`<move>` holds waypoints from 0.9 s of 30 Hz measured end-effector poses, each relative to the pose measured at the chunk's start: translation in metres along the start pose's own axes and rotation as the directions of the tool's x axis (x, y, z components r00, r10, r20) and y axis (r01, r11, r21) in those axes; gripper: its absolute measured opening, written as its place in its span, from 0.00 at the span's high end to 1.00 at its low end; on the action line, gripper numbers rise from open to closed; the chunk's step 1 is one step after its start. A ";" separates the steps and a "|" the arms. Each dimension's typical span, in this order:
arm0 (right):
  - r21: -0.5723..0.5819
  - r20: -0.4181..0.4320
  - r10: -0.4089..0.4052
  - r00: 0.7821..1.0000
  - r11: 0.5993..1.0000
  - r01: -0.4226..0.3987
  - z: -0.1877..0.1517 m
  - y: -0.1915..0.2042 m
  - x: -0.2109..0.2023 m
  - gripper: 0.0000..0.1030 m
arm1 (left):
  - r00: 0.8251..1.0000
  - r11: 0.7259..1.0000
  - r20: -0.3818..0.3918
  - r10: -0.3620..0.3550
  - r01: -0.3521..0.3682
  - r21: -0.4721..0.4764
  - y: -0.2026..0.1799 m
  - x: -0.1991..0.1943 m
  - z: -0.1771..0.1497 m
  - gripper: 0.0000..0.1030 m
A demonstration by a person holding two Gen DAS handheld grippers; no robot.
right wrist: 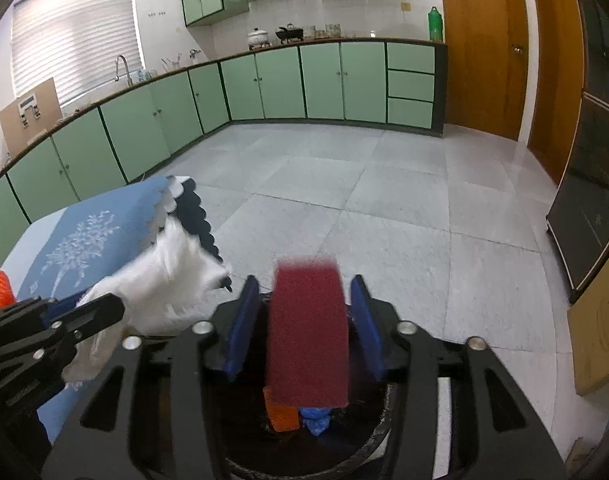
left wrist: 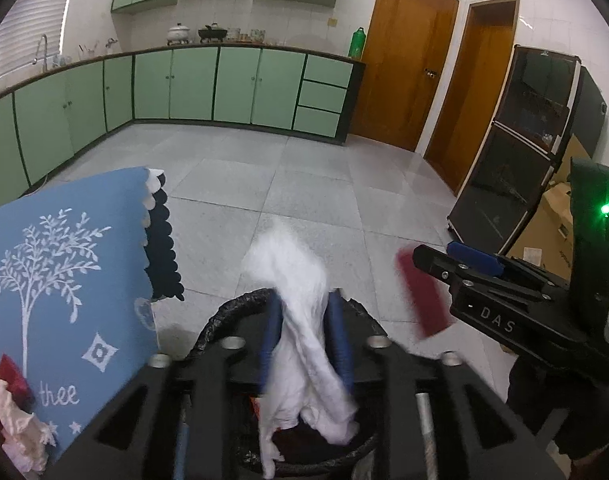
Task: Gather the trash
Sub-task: 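Move both tools over the black bin and release tissue and sponge, then bring both tools back to the table and approach the red paper cone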
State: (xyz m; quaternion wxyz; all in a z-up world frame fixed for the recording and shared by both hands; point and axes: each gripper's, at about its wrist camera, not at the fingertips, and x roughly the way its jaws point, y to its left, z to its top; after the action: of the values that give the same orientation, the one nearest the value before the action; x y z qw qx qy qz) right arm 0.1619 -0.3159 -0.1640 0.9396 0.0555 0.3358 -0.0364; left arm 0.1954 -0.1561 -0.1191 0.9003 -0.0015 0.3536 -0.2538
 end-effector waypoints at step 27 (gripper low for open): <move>-0.047 0.117 0.165 0.979 0.986 -0.161 -0.006 0.110 -0.084 0.13 | 0.910 0.927 0.190 0.370 -0.349 -0.134 0.086 -0.189 -0.031 0.35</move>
State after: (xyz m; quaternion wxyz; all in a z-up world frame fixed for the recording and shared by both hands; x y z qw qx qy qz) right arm 0.1045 -0.2033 -0.1066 0.9589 0.0630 0.2732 0.0438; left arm 0.0973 0.0107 -0.0377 0.9629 -0.0073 0.2620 -0.0645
